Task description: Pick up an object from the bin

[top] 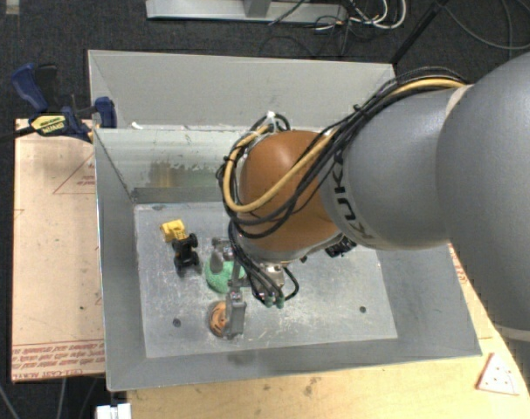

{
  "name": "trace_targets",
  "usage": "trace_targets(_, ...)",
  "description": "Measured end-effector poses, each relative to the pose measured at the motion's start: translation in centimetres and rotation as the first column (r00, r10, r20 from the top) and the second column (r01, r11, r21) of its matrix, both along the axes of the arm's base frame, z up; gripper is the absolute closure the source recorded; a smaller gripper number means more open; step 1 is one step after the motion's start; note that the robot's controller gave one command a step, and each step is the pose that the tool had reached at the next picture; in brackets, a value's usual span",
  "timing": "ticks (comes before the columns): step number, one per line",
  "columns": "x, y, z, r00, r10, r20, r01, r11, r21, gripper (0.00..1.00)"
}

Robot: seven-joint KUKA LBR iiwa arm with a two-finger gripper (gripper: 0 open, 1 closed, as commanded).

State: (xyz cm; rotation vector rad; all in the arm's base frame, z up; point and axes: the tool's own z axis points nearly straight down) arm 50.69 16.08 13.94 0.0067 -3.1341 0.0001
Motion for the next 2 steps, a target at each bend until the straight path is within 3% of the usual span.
trace_targets(1, 0.2, -0.1, 0.4, 1.000, -0.004, 0.007, 0.004, 1.000, 0.001, 0.00)
trace_targets(2, -0.4, -1.9, -4.3, 1.000, -0.010, 0.014, 0.009, 1.000, 0.004, 0.00)
